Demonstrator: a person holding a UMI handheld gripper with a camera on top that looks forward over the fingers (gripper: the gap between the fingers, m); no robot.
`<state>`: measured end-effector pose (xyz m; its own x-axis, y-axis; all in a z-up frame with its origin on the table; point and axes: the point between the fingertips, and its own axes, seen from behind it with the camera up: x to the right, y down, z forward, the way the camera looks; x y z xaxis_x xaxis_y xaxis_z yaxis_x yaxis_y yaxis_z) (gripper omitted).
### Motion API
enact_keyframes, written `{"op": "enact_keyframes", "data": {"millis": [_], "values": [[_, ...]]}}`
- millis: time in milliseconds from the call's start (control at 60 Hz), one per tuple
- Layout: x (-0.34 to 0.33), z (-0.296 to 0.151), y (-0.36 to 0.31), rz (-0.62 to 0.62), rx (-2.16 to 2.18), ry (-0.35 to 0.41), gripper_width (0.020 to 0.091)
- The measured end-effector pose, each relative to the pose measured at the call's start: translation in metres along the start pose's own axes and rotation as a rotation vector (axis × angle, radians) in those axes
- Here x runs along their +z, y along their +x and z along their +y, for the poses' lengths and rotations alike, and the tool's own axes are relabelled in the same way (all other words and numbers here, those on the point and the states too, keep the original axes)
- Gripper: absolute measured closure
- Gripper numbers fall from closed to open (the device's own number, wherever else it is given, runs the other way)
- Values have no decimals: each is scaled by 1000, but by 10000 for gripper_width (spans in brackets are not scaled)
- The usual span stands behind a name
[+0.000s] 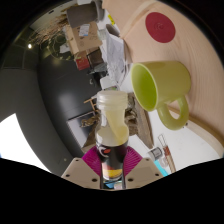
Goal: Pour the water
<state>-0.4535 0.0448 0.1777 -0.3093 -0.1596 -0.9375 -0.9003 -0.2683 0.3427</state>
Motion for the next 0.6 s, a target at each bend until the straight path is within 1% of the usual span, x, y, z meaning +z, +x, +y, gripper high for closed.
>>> {"op": "enact_keyframes", "data": {"millis": [133, 217, 300, 383, 450, 533, 600], "values": [[-13, 4, -42, -22, -285, -20, 867], [-22, -4, -79, -28, -559, 5, 863], [-41, -27, -121, -47, -835, 60, 864], [-50, -49, -149, -23, -1064, 128, 864], [-67, -81, -163, 10, -1234, 189, 863], [-73, -123, -164, 117, -1433, 267, 863], [-82, -157, -150, 201, -1553, 302, 864]]}}
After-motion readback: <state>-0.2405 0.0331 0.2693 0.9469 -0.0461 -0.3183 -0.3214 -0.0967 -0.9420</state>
